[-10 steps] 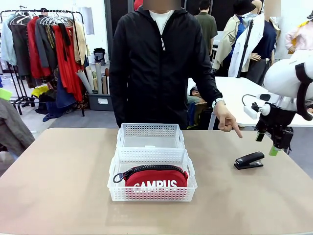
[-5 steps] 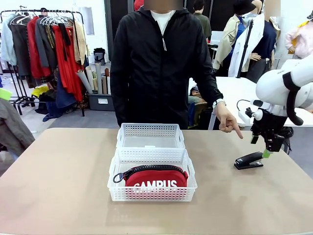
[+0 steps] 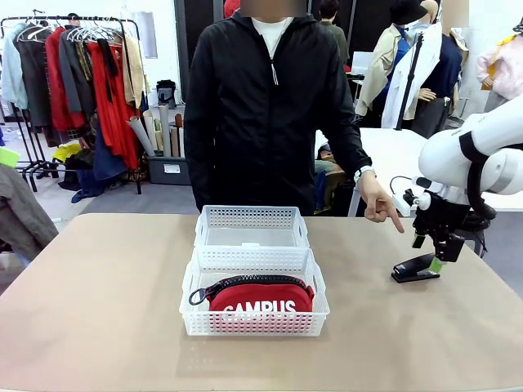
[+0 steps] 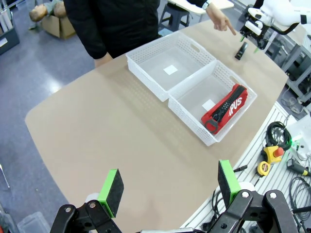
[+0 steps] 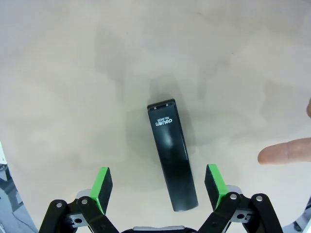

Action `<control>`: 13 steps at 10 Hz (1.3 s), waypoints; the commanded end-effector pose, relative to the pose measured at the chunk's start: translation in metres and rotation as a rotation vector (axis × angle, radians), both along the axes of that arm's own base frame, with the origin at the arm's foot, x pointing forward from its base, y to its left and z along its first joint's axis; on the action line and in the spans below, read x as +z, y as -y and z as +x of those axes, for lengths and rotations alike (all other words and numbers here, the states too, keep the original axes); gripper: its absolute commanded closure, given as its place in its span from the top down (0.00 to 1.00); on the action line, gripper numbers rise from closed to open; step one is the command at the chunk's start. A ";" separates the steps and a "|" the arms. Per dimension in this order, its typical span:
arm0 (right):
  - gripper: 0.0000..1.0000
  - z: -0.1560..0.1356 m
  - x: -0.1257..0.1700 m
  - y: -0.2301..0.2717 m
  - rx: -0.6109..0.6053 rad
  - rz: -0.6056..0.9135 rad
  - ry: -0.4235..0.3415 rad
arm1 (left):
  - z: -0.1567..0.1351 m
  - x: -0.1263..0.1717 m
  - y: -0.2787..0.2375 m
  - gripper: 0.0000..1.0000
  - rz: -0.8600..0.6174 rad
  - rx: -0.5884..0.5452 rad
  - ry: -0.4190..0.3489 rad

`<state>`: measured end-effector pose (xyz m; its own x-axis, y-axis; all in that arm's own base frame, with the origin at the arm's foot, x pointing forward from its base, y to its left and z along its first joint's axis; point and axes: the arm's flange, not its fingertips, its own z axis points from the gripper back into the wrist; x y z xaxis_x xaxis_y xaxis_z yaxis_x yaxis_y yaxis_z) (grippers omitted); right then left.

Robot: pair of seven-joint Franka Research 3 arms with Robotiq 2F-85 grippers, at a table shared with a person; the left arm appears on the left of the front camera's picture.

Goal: Distribute items into two baskets.
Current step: Pick up the Stapler that the person points to.

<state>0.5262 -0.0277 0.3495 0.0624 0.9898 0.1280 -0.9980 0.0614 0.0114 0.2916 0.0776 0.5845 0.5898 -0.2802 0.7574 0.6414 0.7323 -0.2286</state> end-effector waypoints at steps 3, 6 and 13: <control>1.00 0.013 -0.014 0.003 0.002 0.014 -0.004 | 0.000 -0.001 0.000 1.00 -0.001 0.000 0.000; 1.00 0.015 -0.021 0.004 -0.014 0.019 -0.021 | 0.000 -0.001 0.000 1.00 -0.001 0.000 0.000; 1.00 0.014 -0.032 0.002 -0.030 0.033 -0.054 | 0.000 -0.001 0.000 1.00 -0.001 0.000 0.000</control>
<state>0.5336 -0.0298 0.3147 0.0809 0.9880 0.1315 -0.9951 0.0726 0.0668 0.2916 0.0776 0.5845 0.5898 -0.2802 0.7574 0.6414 0.7323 -0.2286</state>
